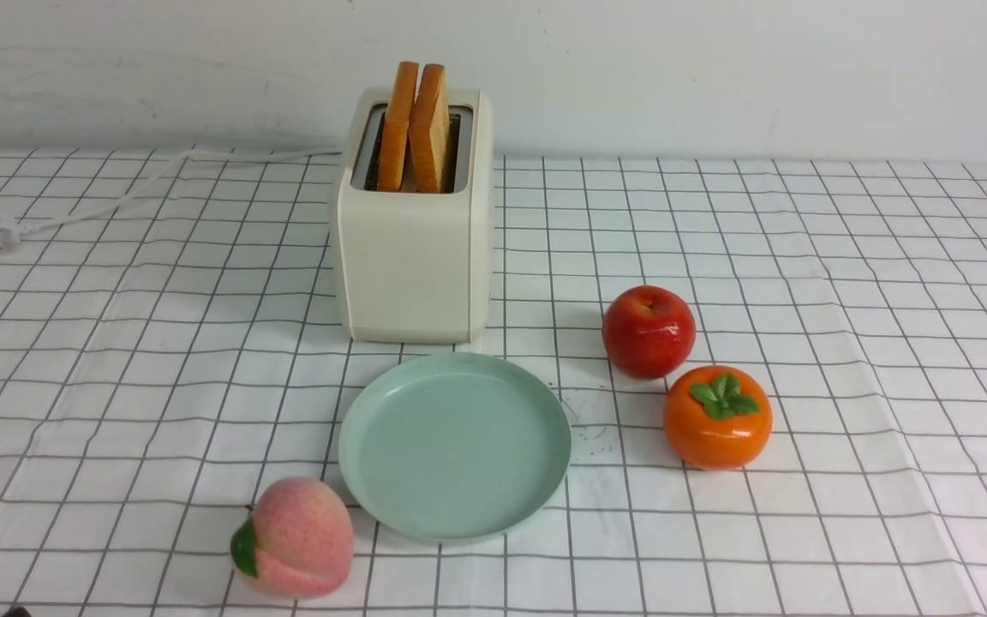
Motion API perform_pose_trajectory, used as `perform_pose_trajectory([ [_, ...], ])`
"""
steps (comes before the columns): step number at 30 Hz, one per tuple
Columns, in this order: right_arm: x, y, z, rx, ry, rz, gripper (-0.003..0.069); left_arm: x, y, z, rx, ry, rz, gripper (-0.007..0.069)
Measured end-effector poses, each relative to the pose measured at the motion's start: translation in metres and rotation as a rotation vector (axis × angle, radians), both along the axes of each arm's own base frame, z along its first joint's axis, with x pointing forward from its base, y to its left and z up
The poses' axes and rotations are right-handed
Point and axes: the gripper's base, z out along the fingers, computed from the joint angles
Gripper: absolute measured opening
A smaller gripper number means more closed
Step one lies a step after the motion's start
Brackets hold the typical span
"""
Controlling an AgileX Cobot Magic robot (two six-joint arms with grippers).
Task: Take toasted bread from bread machine on white checkered table place on plate.
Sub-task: 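Reach for a toast slice standing in the toaster with the left gripper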
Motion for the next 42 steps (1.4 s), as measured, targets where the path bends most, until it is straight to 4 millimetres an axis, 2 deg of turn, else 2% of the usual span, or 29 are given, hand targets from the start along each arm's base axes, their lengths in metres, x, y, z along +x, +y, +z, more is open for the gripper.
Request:
perform_pose_trajectory([
  [4, 0.000, 0.000, 0.000, 0.000, 0.000, 0.000, 0.0239, 0.001, 0.007, 0.018, -0.394, -0.144, 0.088, 0.0237],
  [9, 0.000, 0.000, 0.000, 0.000, 0.000, 0.000, 0.0239, 0.000, 0.011, 0.026, -0.545, -0.178, 0.112, 0.0225],
  [10, 0.000, 0.000, 0.000, 0.000, 0.000, 0.000, 0.0239, 0.000, 0.010, 0.028, -0.545, -0.174, 0.103, 0.0221],
  [12, 0.000, 0.000, 0.000, 0.000, 0.000, 0.000, 0.0239, -0.002, 0.003, 0.046, -0.514, -0.143, 0.037, 0.0159],
  [13, 0.000, 0.000, 0.000, 0.000, 0.000, 0.000, 0.0239, -0.002, -0.001, 0.059, -0.470, -0.103, -0.005, 0.0103],
  [14, 0.000, 0.000, 0.000, 0.000, 0.000, 0.000, 0.0239, -0.001, -0.001, 0.062, -0.464, -0.106, -0.005, 0.0094],
  [16, 0.000, 0.000, 0.000, 0.000, 0.000, 0.000, 0.0239, 0.007, -0.011, 0.087, -0.343, 0.021, -0.086, 0.0001],
  [18, 0.000, 0.000, 0.000, 0.000, 0.000, 0.000, 0.0239, 0.017, -0.018, 0.107, -0.244, 0.134, -0.141, -0.0013],
  [23, 0.000, 0.000, 0.000, 0.000, 0.000, 0.000, 0.0239, 0.066, -0.028, 0.133, 0.001, 0.522, -0.238, -0.0013],
  [25, 0.000, 0.000, 0.000, 0.000, 0.000, 0.000, 0.0239, 0.080, -0.029, 0.138, 0.038, 0.594, -0.256, -0.0013],
  [26, 0.000, 0.000, 0.000, 0.000, 0.000, 0.000, 0.0239, 0.092, -0.031, 0.142, 0.056, 0.631, -0.267, -0.0013],
  [27, 0.000, 0.000, 0.000, 0.000, 0.000, 0.000, 0.0239, 0.113, -0.033, 0.148, 0.073, 0.666, -0.283, -0.0013],
  [30, 0.000, 0.000, 0.000, 0.000, 0.000, 0.000, 0.0239, 0.148, -0.047, 0.159, 0.113, 0.671, -0.337, -0.0013],
  [31, 0.000, 0.000, 0.000, 0.000, 0.000, 0.000, 0.0239, 0.152, -0.050, 0.158, 0.124, 0.678, -0.348, -0.0013],
  [32, 0.000, 0.000, 0.000, 0.000, 0.000, 0.000, 0.0239, 0.168, -0.066, 0.163, 0.171, 0.662, -0.389, -0.0013],
  [34, 0.000, 0.000, 0.000, 0.000, 0.000, 0.000, 0.0239, 0.188, -0.086, 0.174, 0.222, 0.624, -0.404, -0.0013],
  [35, 0.000, 0.000, 0.000, 0.000, 0.000, 0.000, 0.0239, 0.192, -0.090, 0.172, 0.231, 0.629, -0.405, -0.0013],
  [37, 0.000, 0.000, 0.000, 0.000, 0.000, 0.000, 0.0239, 0.220, -0.107, 0.183, 0.263, 0.579, -0.373, -0.0013],
  [40, 0.000, 0.000, 0.000, 0.000, 0.000, 0.000, 0.0239, 0.253, -0.116, 0.192, 0.290, 0.534, -0.329, 0.0013],
  [41, 0.000, 0.000, 0.000, 0.000, 0.000, 0.000, 0.0239, 0.256, -0.116, 0.195, 0.291, 0.523, -0.327, 0.0017],
  [42, 0.000, 0.000, 0.000, 0.000, 0.000, 0.000, 0.0239, 0.271, -0.120, 0.193, 0.311, 0.523, -0.313, 0.0048],
])
